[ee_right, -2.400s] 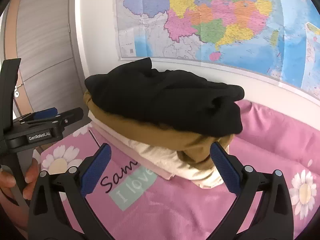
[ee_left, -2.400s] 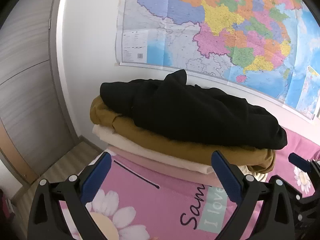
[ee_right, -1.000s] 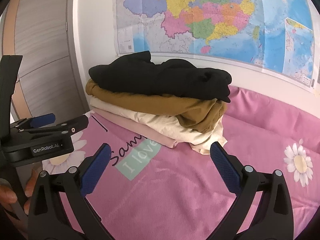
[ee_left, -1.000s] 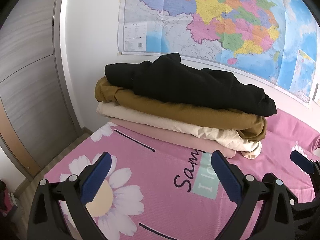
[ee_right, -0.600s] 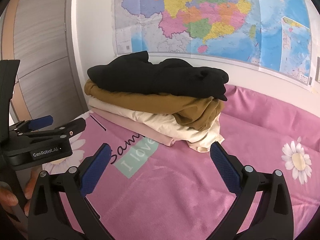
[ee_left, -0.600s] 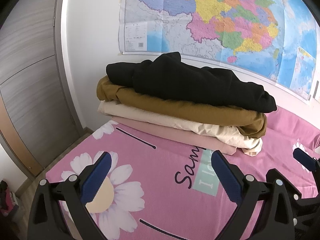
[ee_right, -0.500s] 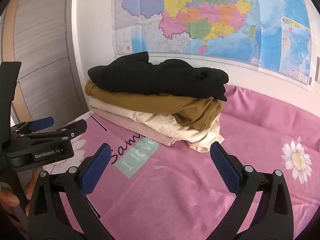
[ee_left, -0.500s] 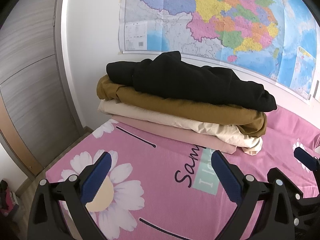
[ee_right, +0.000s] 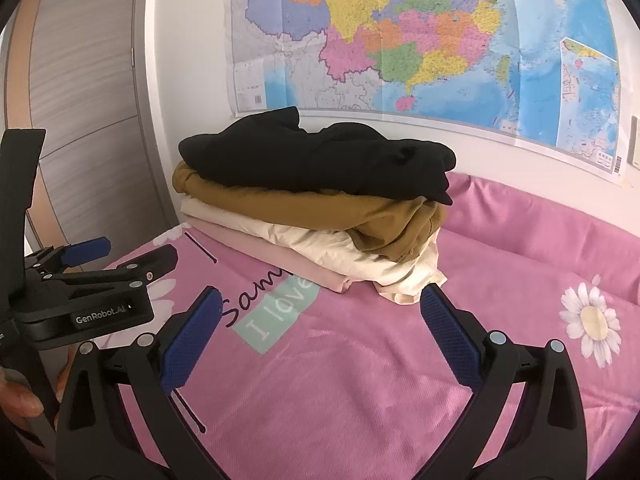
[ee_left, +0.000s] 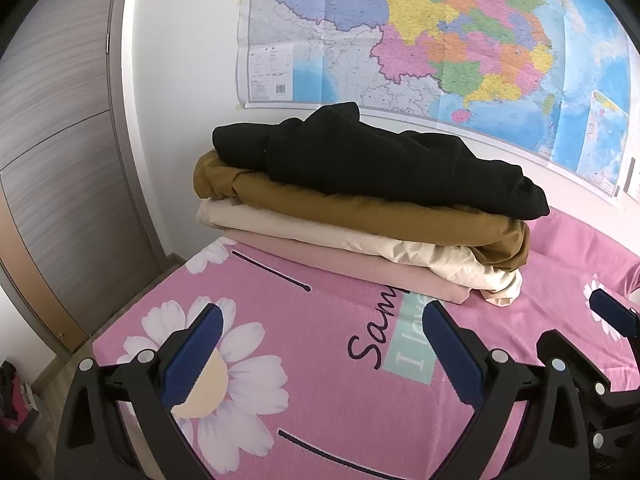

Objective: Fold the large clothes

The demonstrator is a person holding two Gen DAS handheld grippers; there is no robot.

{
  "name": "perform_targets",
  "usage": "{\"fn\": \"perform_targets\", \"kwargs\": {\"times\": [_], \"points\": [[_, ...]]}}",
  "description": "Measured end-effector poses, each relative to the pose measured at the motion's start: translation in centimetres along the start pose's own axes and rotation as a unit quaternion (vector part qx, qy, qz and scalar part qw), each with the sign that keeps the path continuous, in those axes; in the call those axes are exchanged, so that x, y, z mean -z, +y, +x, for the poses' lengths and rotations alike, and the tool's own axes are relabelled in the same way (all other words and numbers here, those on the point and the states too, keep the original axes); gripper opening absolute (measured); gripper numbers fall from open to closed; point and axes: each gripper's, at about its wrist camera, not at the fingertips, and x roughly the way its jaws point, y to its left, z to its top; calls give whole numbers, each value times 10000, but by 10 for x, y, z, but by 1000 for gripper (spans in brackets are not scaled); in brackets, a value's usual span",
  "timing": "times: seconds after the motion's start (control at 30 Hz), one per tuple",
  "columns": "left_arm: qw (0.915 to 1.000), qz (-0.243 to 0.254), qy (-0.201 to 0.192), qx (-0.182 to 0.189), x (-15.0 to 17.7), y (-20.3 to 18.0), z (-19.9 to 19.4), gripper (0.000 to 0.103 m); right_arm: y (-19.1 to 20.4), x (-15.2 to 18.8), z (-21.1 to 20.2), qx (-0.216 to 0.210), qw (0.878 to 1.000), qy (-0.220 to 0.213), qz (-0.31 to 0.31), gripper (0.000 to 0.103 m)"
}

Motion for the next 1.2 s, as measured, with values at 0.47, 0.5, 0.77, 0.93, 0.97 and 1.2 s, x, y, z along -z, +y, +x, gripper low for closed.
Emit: {"fn": "perform_targets", "kwargs": {"times": [0.47,0.5,0.77,0.93,0.97,1.2], "points": [[10000,36,-69,-19,3,0,-6,97,3,1,-5,-29,10000,2,11,98],[10000,35,-65,-17,3,0,-6,97,3,1,-6,-32,10000,1,7,98],[9999,82,-98,-34,4,1,-8,97,4,3,-7,-35,10000,5,23,98],[9999,105,-92,-34,6,0,-9,97,4,4,-8,-35,10000,0,43,98],[9999,109,-83,-34,7,0,-9,97,4,5,-9,-32,10000,-9,59,98],[9997,203,-132,-70,8,-5,-11,97,3,7,-10,-22,10000,14,88,98]]}}
